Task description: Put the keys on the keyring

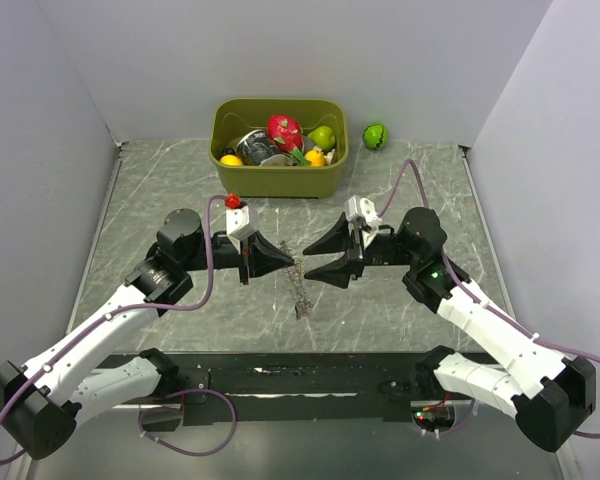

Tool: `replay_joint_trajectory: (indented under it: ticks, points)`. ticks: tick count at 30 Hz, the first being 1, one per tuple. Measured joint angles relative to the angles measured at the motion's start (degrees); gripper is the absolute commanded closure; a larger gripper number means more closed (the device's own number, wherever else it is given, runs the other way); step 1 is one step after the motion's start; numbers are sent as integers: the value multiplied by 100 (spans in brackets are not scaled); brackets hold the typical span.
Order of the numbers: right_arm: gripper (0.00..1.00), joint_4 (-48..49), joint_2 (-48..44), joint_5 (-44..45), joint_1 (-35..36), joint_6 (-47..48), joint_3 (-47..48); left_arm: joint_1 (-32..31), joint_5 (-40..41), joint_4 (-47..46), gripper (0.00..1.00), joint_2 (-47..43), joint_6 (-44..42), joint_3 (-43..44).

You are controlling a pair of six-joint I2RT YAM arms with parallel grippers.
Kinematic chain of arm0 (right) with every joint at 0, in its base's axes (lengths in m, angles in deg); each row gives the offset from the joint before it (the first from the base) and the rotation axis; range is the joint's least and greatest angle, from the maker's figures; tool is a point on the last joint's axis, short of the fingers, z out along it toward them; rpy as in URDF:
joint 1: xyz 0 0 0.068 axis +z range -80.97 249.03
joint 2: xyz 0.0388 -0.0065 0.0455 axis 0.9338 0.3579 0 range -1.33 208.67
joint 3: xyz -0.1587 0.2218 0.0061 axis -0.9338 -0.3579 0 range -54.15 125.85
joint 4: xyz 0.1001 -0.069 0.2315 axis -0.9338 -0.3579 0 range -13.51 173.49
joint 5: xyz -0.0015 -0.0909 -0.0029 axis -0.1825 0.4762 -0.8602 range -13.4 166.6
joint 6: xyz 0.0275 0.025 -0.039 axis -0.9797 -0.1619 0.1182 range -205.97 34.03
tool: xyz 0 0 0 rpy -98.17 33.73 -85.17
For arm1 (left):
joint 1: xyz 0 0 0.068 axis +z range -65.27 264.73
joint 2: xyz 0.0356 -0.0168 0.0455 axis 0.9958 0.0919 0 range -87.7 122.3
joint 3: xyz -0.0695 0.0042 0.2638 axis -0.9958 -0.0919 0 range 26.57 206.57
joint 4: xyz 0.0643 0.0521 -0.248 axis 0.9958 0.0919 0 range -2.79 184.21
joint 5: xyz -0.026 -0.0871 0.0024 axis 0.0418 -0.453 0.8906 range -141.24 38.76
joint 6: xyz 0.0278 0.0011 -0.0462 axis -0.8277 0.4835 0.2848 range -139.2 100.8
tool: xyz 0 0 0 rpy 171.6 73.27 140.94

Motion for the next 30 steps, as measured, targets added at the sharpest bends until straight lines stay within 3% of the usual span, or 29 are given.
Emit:
replay_joint_trajectory:
  ticks: [15, 24, 29, 30]
  points:
    - [44, 673, 625, -44, 0, -592, -2, -24, -44, 2, 99, 35, -2, 0]
    - [66, 669, 682, -155, 0, -603, -7, -24, -44, 4, 99, 33, -2, 0]
    - [66, 660, 684, -166, 0, -577, -7, -24, -42, 4, 99, 33, -2, 0]
    - [60, 658, 684, -164, 0, -566, -7, -24, -42, 4, 99, 33, -4, 0]
